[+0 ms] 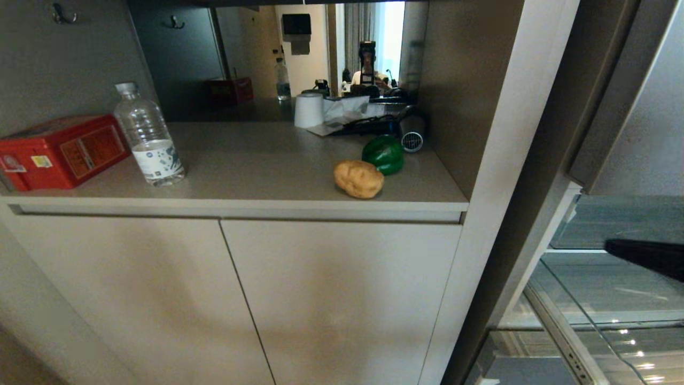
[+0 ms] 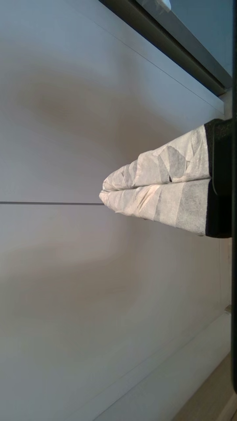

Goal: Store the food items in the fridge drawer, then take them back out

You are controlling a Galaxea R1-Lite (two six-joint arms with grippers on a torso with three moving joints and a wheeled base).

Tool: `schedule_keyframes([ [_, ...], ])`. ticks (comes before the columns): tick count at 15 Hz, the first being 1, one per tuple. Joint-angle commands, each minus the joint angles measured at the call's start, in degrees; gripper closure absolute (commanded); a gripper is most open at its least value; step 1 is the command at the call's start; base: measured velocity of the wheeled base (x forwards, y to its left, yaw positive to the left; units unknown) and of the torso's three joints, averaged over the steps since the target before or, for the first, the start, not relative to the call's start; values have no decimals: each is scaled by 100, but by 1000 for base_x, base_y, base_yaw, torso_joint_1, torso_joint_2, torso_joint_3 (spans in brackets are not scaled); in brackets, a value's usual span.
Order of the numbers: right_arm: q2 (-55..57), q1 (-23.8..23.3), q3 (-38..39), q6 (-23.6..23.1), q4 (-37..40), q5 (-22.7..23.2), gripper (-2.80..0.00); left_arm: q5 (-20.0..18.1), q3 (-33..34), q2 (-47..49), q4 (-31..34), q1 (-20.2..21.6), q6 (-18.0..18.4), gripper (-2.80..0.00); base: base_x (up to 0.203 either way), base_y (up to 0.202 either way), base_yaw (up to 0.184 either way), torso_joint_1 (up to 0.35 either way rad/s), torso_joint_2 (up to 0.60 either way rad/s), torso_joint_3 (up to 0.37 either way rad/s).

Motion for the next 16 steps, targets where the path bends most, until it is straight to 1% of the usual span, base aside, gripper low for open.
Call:
schedule_keyframes([
  [1,1823,797,-807,52,-129,-65,0,1,0,-1,6,0,-1,0,0,0,0,0,0,0],
  [2,2164,1350,-1112,127,-280,-256,0,1,0,-1,-1,0,-1,0,0,0,0,0,0,0],
  [3,2329,1894,-1348,214,-382,-542,0,1,0,-1,-2,0,-1,0,0,0,0,0,0,0],
  [4,2526,2324,-1561,267,-456,-942,0,1,0,-1,-2,0,-1,0,0,0,0,0,0,0],
  [5,2826,2566,-1761,288,-525,-1360,-280,1,0,-1,-2,0,-1,0,0,0,0,0,0,0],
  [6,3066,2729,-1976,280,-570,-1588,-280,1,0,-1,-2,0,-1,0,0,0,0,0,0,0],
  [7,3253,2870,-2196,271,-595,-1680,-280,1,0,-1,-2,0,-1,0,0,0,0,0,0,0],
  [10,3923,2981,-2973,276,-698,-1825,-280,1,0,-1,4,0,-1,0,0,0,0,0,0,0],
  [12,4387,3043,-3248,246,-1298,-2068,-280,1,0,-1,-2,0,-1,0,0,0,0,0,0,0],
  [13,4656,3069,-3405,162,-1624,-2335,-280,1,0,-1,-2,0,-1,0,0,0,0,0,0,0],
  [15,5126,3091,-3630,-194,-2291,-2975,-280,1,0,-1,2,0,-1,0,0,0,0,0,0,0],
  [16,5300,3095,-3678,-362,-2553,-3099,-280,1,0,-1,-2,0,-1,0,0,0,0,0,0,0],
])
